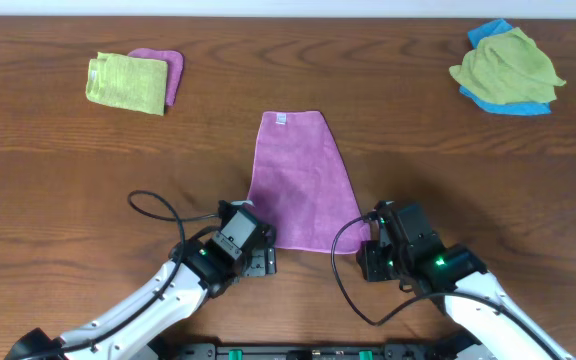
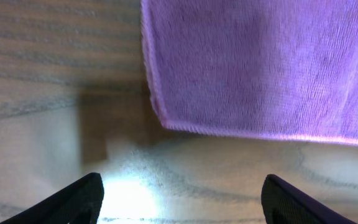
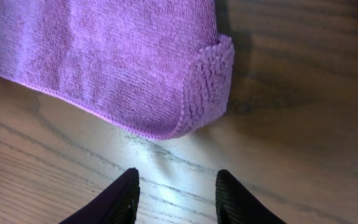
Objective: Fold the cloth
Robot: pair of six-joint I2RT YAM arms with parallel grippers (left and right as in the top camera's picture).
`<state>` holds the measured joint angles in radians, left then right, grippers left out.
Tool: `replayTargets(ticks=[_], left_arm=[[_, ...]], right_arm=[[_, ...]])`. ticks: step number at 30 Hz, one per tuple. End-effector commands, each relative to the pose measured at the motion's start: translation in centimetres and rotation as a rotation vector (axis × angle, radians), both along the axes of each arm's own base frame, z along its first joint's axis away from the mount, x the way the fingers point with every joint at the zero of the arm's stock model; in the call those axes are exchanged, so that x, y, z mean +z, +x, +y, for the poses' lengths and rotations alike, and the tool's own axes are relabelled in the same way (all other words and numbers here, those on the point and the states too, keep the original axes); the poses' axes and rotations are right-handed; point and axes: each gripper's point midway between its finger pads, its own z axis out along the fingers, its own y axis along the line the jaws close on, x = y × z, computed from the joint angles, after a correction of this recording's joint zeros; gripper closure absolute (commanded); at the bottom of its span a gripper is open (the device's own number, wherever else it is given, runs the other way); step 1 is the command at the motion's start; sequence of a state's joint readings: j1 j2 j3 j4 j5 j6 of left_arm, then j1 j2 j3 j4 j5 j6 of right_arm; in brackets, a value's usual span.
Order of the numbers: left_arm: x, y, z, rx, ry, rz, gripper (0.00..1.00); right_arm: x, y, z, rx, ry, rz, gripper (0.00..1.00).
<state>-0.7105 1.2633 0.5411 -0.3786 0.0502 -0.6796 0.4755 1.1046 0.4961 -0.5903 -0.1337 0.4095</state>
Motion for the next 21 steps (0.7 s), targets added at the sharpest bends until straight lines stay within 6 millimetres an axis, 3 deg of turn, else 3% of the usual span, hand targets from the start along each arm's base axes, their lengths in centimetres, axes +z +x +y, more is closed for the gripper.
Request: replayTargets(ticks=[1, 9, 21], left_arm=[[0.0, 0.4, 0.0, 0.003, -0.019, 0.002, 0.16], [-0.3, 1.3, -0.4, -0.004, -0.031, -0.018, 0.23], [-1.3, 2.5, -0.3, -0.012, -0.019, -0.027, 0.25]], right_arm=[[0.0, 0.3, -0.3, -0.006, -0.022, -0.017, 0.59], [-0.1, 1.5, -0.3, -0.021, -0.025, -0.048, 0.62], [-0.8, 2.9, -0.5, -0.046, -0.045, -0.065, 0.62]])
